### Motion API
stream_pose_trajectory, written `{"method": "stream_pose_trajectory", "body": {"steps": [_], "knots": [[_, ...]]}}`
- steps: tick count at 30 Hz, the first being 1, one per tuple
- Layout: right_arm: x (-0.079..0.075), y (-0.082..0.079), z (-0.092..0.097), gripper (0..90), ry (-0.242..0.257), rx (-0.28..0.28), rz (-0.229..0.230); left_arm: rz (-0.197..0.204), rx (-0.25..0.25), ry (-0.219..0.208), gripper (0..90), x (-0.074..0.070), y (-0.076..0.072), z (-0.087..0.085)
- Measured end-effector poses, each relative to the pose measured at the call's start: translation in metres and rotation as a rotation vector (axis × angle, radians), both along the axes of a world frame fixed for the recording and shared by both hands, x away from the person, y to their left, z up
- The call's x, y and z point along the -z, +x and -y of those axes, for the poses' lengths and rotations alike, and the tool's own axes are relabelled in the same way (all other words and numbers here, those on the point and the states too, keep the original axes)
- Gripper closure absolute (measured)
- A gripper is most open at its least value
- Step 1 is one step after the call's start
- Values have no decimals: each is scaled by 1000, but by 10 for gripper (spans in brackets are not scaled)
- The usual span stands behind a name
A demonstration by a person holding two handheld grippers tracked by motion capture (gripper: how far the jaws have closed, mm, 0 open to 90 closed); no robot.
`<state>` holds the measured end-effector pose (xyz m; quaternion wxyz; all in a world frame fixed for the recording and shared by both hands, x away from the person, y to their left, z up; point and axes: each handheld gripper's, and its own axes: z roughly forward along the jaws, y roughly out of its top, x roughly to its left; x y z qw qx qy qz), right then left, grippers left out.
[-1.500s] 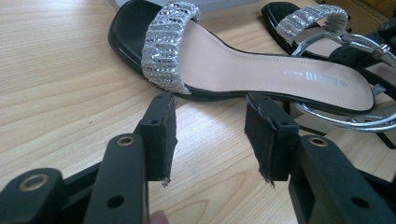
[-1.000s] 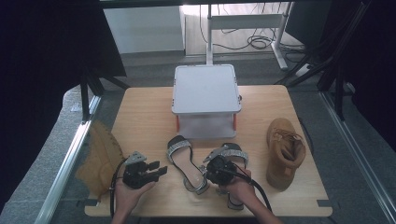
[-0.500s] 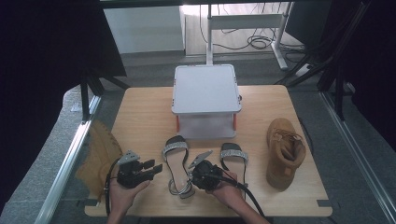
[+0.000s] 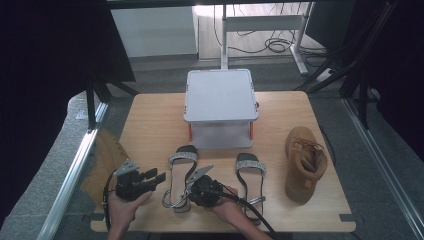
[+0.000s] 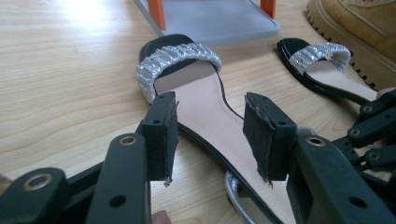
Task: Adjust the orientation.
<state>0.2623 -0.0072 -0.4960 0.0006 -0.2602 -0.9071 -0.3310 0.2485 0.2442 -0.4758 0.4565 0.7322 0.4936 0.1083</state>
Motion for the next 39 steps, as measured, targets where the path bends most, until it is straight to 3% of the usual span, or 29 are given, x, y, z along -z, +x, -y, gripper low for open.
{"method": "stream_pose_trajectory", "body": {"steps": [19,27,39], "knots": [[8,2,-40,893,69,-21,30,5,-28,-11,549,-2,-1,-12],[1,1,-34,893,97,-16,36,2,-29,-10,544,-2,0,-13],[-14,-1,-5,892,139,12,58,-3,-26,-5,536,0,0,-10]]}}
